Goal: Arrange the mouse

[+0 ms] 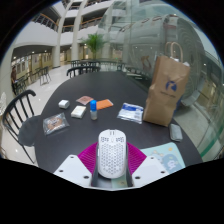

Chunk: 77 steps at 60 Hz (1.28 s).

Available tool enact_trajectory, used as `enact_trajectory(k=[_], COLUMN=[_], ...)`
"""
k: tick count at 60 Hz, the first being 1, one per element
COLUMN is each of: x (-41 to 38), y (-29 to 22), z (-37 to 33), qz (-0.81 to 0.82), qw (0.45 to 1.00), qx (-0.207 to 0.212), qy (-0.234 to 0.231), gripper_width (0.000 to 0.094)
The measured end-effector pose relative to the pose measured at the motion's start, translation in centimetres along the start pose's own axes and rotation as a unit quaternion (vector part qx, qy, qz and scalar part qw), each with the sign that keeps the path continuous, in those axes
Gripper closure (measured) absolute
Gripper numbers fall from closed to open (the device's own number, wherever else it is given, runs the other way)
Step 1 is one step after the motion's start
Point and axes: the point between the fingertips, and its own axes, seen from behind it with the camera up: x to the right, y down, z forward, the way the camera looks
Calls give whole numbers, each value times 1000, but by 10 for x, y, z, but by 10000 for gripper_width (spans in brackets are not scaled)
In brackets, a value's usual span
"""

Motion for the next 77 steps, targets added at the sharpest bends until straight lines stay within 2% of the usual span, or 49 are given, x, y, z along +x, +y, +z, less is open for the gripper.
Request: enact_trajectory(k=[5,12,21,25,26,33,36,39,40,42,66,71,77], x=[54,111,125,127,127,129,132,132,130,126,64,53,50], y=[7,43,86,94,91,93,98,102,103,105,121,121,126], z=[-33,-45,-25,-19,-19,-12,-18,-30,-35,-44,-205,-221,-224], qz=[18,35,35,19,18,60,67,56,54,54,50,45,47], qw=[999,998,998,998,998,996,994,994,994,994,996,996,996], qx=[14,-7,-48,-51,-44,-40,-45,-53,-56,-58,13,29,26], qy=[32,61,35,32,32,49,68,78,78,76,74,69,75], gripper_width=[534,534,533,528,484,343,231,76,68,104,92,93,94])
